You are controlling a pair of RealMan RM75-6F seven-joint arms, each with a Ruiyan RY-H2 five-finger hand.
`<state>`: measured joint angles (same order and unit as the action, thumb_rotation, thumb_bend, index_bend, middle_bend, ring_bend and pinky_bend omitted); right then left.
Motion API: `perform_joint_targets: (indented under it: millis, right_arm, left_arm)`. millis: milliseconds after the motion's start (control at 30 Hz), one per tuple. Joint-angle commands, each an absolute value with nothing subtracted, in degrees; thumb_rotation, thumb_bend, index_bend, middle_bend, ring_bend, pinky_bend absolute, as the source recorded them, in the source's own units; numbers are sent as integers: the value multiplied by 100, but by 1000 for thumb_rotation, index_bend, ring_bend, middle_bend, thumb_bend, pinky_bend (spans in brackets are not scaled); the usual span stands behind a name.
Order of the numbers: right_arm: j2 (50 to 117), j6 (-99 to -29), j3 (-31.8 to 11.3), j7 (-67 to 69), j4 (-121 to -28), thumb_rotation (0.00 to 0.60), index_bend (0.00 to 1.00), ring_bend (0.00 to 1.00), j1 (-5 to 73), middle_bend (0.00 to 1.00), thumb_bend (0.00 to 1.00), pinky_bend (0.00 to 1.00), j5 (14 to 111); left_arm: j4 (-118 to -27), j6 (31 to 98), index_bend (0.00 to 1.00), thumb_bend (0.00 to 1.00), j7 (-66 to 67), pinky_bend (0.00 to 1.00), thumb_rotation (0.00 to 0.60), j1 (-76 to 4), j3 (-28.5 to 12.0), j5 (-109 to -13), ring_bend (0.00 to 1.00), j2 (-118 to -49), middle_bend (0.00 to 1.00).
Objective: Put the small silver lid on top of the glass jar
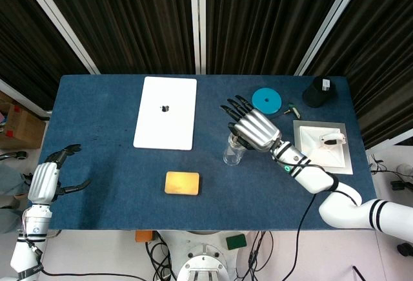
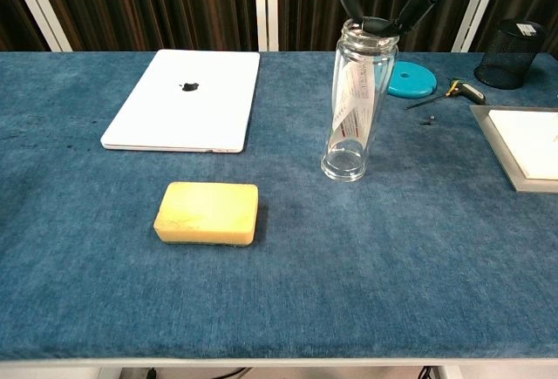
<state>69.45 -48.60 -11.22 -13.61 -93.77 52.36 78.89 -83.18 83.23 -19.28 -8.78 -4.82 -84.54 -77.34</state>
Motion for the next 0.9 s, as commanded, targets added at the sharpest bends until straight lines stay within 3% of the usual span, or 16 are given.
perform_joint_targets:
  millis: [33,900]
  right_arm:
    - [6948,-4898,-1112,-1315,-9358,600,432,0,5228,67,387,0,7937]
    - [6406,-5639,-825,-356,-9635,600,345,0,4776,60,355,0,8848]
  left_arm:
    - [-8321,8315,216,33,-1923,256,600,-880,-483,-8447,274,-7730,270]
    - [-8341,8293,216,34,-1902,256,600,-888,-472,-8440,274,-7730,271]
